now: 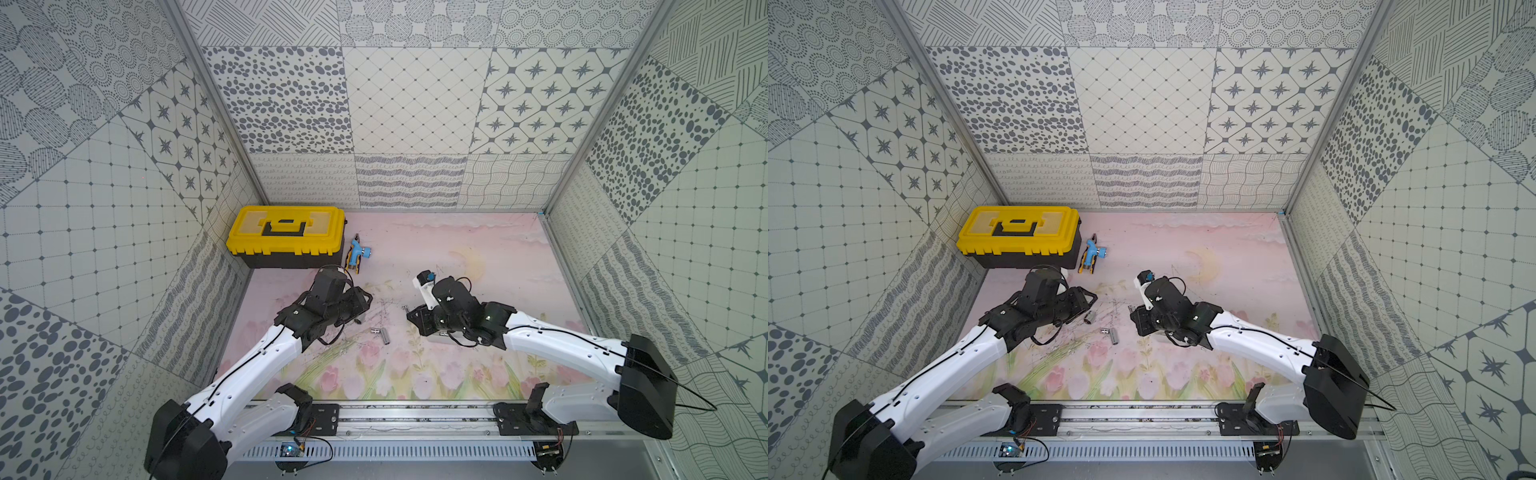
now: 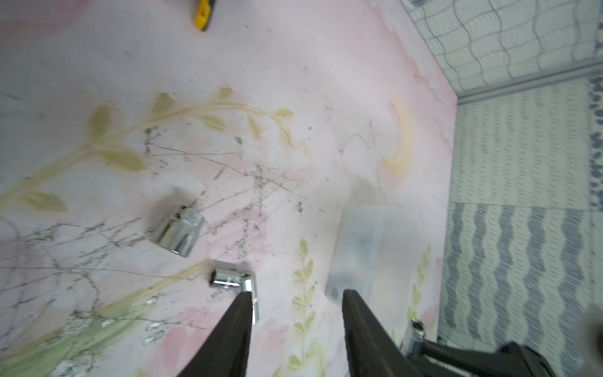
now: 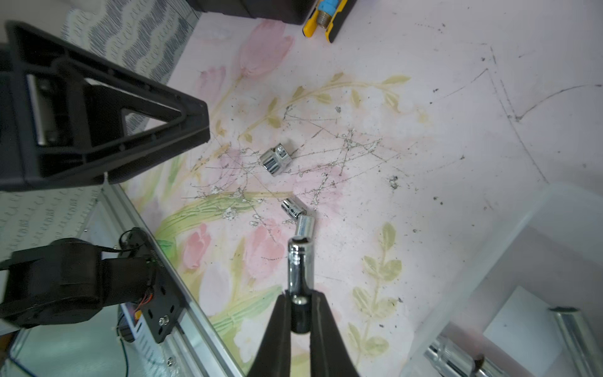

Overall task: Put the socket on the desktop into the storage box
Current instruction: Pick up the socket head at the center of the board.

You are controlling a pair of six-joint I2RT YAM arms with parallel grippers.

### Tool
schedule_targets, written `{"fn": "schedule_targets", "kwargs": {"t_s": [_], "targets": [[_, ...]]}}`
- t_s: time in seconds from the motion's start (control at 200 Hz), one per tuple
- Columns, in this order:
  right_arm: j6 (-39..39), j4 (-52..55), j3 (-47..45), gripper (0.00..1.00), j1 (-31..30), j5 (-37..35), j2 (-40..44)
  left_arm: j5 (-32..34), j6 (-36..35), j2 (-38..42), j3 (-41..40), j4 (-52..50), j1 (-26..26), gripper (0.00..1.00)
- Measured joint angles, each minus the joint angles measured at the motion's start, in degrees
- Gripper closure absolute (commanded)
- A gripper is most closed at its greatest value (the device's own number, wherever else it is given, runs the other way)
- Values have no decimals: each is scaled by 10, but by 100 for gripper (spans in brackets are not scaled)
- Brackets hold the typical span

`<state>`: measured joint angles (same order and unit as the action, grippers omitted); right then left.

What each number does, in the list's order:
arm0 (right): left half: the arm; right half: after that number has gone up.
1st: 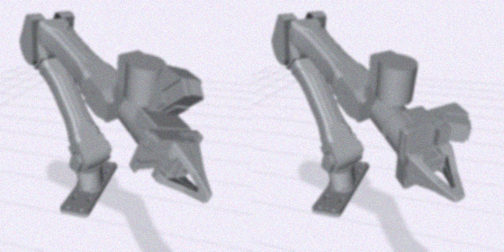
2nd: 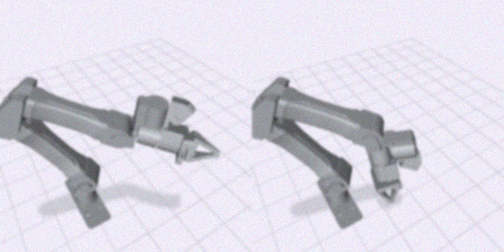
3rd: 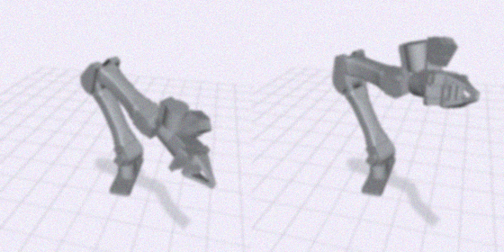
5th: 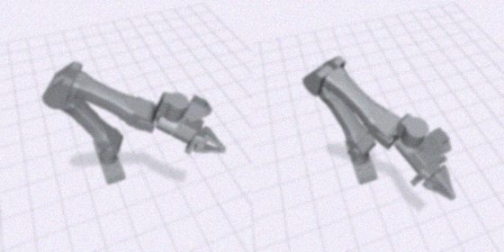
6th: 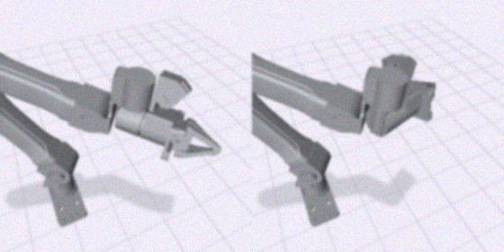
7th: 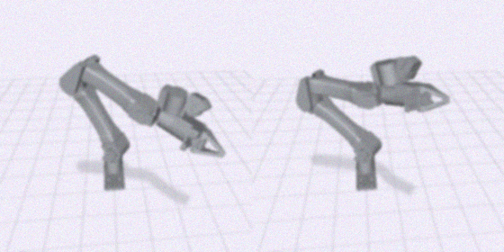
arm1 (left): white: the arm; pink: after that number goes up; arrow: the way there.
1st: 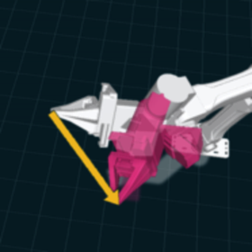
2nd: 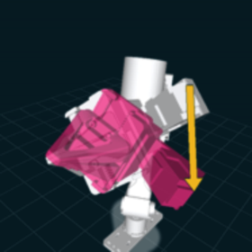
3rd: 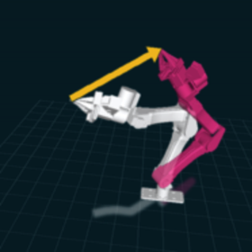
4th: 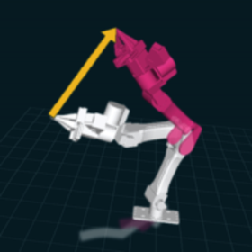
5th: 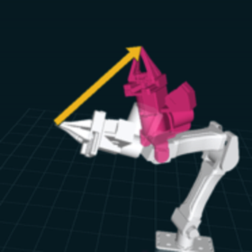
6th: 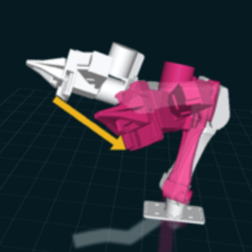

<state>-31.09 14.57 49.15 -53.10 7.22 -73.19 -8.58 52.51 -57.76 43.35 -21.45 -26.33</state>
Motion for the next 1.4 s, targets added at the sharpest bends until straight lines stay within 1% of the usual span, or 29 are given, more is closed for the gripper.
{"fn": "schedule_targets", "kwargs": {"t_s": [0.18,0.3,0.495,0.69,0.93,1.035,1.06,1.13,1.221,1.401], "targets": [[-1,-12,-16,100,6,50,47,-78,22,15,11,17,-68,49],[-2,-13,-17,100,6,64,57,-113,41,6,11,40,-95,49],[-2,-5,-17,100,1,68,58,-150,60,-22,13,71,-122,51],[-2,-2,-17,100,-5,70,58,-164,74,-26,11,92,-128,53],[-2,2,-17,100,-24,71,58,-163,87,-31,5,106,-130,65],[-2,2,-18,100,-28,71,59,-162,92,-33,2,107,-130,73],[-2,1,-19,100,-29,71,60,-162,92,-33,1,107,-130,75],[-3,0,-24,100,-29,71,65,-160,95,-33,-1,107,-130,87],[-4,-2,-28,100,-29,70,74,-160,101,-34,-2,110,-130,100],[-12,-10,-38,100,-29,69,85,-163,105,-34,-4,119,-130,100]]}}
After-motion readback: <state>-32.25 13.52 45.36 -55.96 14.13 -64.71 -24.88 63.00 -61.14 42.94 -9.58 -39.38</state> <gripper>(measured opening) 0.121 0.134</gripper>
